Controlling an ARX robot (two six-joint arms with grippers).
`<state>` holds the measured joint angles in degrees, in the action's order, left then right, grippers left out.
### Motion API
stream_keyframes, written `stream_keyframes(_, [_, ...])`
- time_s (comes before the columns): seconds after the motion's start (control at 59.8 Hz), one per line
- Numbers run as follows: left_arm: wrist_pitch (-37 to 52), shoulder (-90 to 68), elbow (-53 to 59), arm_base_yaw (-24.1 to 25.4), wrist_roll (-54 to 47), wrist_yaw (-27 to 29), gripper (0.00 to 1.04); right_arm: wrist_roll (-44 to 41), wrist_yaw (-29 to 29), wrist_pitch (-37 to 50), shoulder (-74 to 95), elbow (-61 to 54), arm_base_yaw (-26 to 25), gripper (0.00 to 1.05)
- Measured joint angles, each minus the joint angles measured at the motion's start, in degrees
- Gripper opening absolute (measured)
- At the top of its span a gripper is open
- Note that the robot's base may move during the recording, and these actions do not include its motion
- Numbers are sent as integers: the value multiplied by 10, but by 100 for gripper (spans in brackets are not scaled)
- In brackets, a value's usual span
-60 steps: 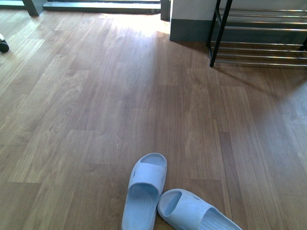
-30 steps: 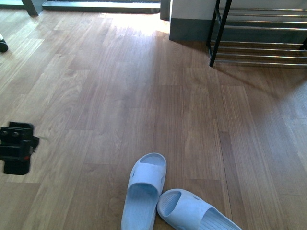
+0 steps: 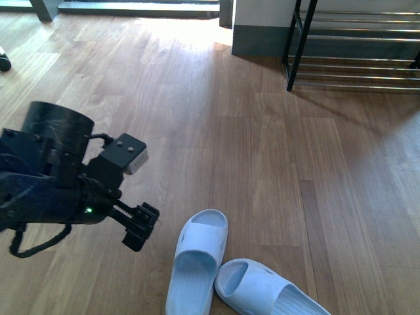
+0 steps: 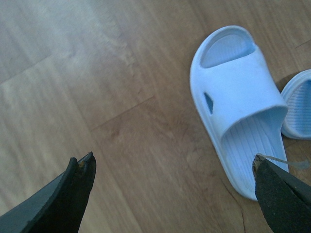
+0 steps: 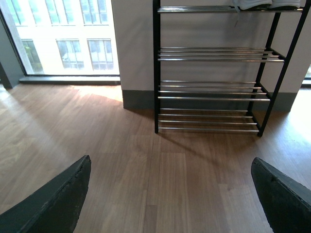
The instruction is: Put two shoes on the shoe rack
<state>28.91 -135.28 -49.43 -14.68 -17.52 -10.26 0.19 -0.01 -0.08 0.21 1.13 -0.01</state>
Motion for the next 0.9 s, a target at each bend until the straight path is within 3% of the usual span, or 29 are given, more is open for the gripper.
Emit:
stream_keyframes(0.084, [-19, -58, -43, -14, -21, -43, 95, 0, 0, 0, 0, 0, 0, 96])
stream_keyframes(0.368, [-58, -216, -171, -66, -76, -47, 95, 0, 0, 0, 0, 0, 0, 96])
stream_keyframes(0.619, [-57, -300, -252, -72, -117, -12, 95, 0, 0, 0, 0, 0, 0, 96])
stream_keyframes(0.836, [4, -339, -295, -64, -139, 14, 95, 0, 0, 0, 0, 0, 0, 96])
stream_keyframes(0.903, [11, -348, -304, -62, -144, 22, 86, 0, 0, 0, 0, 0, 0, 96])
